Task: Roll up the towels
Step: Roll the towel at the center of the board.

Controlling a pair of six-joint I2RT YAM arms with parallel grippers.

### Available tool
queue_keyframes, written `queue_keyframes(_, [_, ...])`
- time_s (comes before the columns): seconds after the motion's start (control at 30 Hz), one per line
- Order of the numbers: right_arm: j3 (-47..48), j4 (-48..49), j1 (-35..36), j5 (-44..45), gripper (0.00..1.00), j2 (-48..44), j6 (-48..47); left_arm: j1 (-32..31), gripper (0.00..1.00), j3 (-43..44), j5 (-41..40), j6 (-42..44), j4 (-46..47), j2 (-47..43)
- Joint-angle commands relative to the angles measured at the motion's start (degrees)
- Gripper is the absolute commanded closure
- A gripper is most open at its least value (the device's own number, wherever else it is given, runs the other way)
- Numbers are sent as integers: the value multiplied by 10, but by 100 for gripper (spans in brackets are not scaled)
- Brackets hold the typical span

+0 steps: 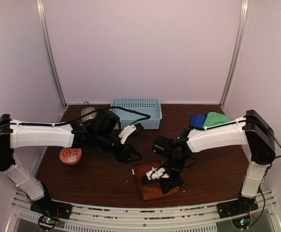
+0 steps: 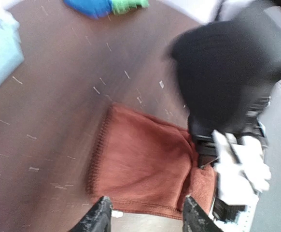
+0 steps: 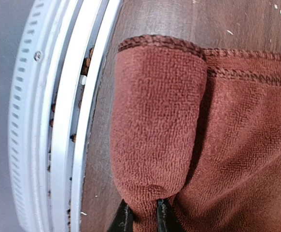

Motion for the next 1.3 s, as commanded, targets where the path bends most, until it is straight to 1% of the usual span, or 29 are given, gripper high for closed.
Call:
queue_keyframes(0.0, [50,-115,-29,-55,98,84,10,-37,44,-88,-107,62,124,-173])
queue_keyframes(0.03, [72,-135,-39,-61,99,110,11,-51,40,-120,-120,81,162,-212])
queue_keyframes(0.07, [95,-155,-50,-74,99,131,9,-64,38,-137,-121,103,184,-238])
queue_keyframes(0.1, [113,-171,-62,-89,99,155,7,-76,38,-138,-128,121,183,-250])
queue_keyframes(0.17, [153,-195,-83,-109,99,196,5,-99,38,-107,-140,149,134,-237])
queue_keyframes(0.27, [187,-217,-95,-109,99,246,15,-155,37,-62,-189,182,77,-178])
queue_keyframes(0.4, [198,-174,-95,-66,99,272,88,-219,36,18,-258,200,-14,-50])
queue_keyframes(0.5, [206,-168,-95,-48,99,283,97,-254,37,60,-296,233,-49,27])
queue_keyframes(0.6, [207,-166,-95,-49,99,284,99,-261,40,90,-306,252,-77,83])
queue_keyframes(0.73, [219,-174,-95,-55,99,288,97,-269,41,100,-307,269,-78,131])
queue_keyframes(0.87, [217,-172,-94,-55,99,286,97,-277,42,110,-324,279,-82,168])
queue_keyframes(1.0, [211,-168,-95,-56,98,284,96,-278,46,118,-337,273,-79,196])
queue_keyframes(1.17, [211,-166,-95,-54,98,283,97,-280,56,128,-335,263,-75,217])
queue_keyframes(1.27, [212,-166,-94,-52,98,282,98,-279,56,130,-333,255,-74,219])
